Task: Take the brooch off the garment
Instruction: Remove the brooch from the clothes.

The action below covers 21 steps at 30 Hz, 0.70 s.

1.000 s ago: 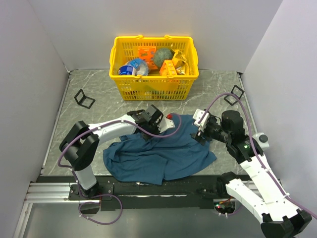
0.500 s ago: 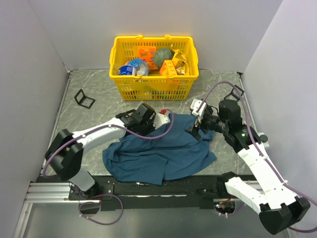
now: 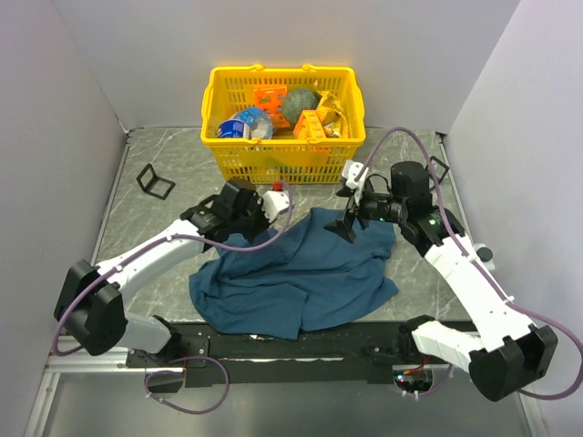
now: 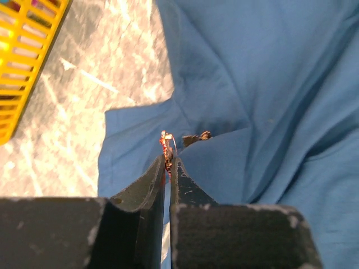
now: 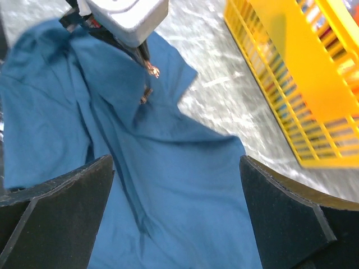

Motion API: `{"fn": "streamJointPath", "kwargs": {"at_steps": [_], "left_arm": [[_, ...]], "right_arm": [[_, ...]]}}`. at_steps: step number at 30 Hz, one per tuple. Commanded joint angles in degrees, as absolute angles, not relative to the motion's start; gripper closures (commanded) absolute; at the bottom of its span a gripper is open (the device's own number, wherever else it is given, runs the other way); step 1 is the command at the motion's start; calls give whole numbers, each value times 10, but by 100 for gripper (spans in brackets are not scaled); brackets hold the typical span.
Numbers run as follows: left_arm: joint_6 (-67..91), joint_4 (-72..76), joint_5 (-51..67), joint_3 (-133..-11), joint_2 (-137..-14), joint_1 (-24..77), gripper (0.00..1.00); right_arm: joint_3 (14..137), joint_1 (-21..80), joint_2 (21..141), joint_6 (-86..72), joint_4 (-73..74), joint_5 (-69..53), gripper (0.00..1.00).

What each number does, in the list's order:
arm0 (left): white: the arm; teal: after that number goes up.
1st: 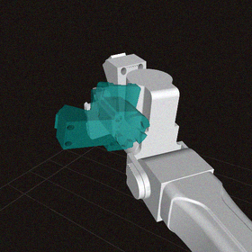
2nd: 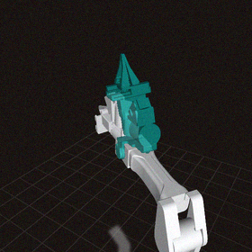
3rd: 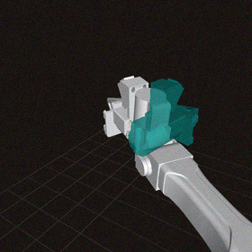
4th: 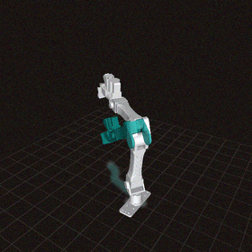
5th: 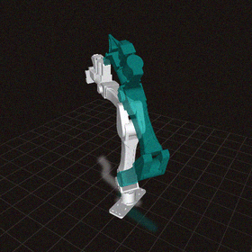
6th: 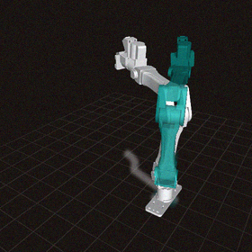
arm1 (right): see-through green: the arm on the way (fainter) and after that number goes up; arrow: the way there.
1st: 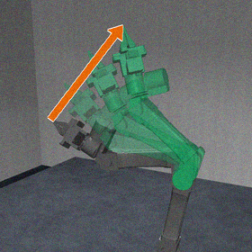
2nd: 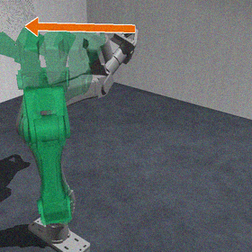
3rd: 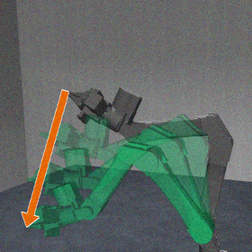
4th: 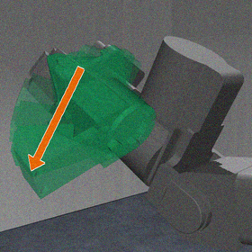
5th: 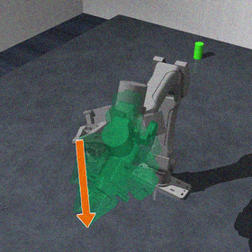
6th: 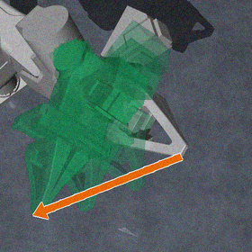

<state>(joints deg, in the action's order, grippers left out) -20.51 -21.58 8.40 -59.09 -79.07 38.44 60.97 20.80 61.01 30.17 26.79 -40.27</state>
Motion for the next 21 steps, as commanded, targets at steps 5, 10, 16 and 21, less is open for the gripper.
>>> {"fn": "streamJointPath", "kwargs": {"at_steps": [5, 10, 16, 21], "left_arm": [[-176, -160, 274, -589, -744, 338, 99], [-163, -152, 359, -589, -737, 325, 99], [-145, -127, 438, -585, -734, 318, 99], [-143, -125, 503, -591, -737, 313, 99]], "right_arm": [[606, 209, 667, 283, 169, -536, 0], [574, 204, 685, 287, 101, -626, 0], [563, 204, 713, 288, 64, -605, 1], [533, 204, 725, 297, 39, -594, 7]]}}
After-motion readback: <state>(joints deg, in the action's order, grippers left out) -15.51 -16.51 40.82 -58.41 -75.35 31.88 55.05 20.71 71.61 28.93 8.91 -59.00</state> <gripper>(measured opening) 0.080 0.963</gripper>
